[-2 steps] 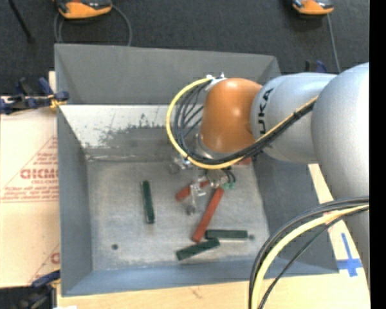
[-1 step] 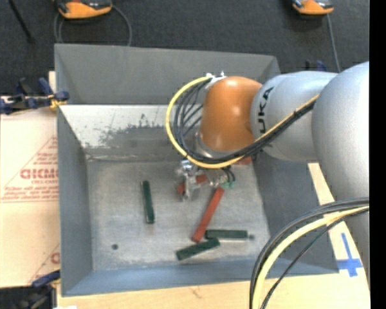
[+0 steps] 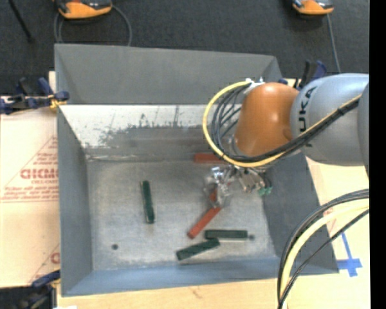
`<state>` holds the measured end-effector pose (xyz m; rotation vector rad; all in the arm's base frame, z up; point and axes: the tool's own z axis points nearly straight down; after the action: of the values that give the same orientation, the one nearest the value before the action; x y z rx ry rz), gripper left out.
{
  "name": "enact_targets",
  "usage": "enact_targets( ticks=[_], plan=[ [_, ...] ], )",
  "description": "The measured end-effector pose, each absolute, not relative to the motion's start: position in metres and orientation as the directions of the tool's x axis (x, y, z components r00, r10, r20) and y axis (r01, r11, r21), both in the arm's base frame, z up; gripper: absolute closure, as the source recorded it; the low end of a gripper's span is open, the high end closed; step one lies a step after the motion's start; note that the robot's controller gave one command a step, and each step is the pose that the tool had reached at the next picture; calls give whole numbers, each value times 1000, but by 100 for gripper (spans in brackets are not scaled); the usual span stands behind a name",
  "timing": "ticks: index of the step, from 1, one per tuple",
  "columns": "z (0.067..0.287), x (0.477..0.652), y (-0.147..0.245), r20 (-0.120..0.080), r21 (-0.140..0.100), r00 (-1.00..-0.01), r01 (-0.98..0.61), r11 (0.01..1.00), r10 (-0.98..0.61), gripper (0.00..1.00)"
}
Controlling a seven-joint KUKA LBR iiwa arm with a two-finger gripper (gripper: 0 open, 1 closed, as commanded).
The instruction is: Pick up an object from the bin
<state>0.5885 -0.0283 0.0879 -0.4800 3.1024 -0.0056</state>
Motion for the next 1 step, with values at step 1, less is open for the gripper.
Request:
enact_targets(
  ticks=[1],
  plan=[
    [87,589,-24,-3,-1,-953,-304,953,-304,0]
  ],
)
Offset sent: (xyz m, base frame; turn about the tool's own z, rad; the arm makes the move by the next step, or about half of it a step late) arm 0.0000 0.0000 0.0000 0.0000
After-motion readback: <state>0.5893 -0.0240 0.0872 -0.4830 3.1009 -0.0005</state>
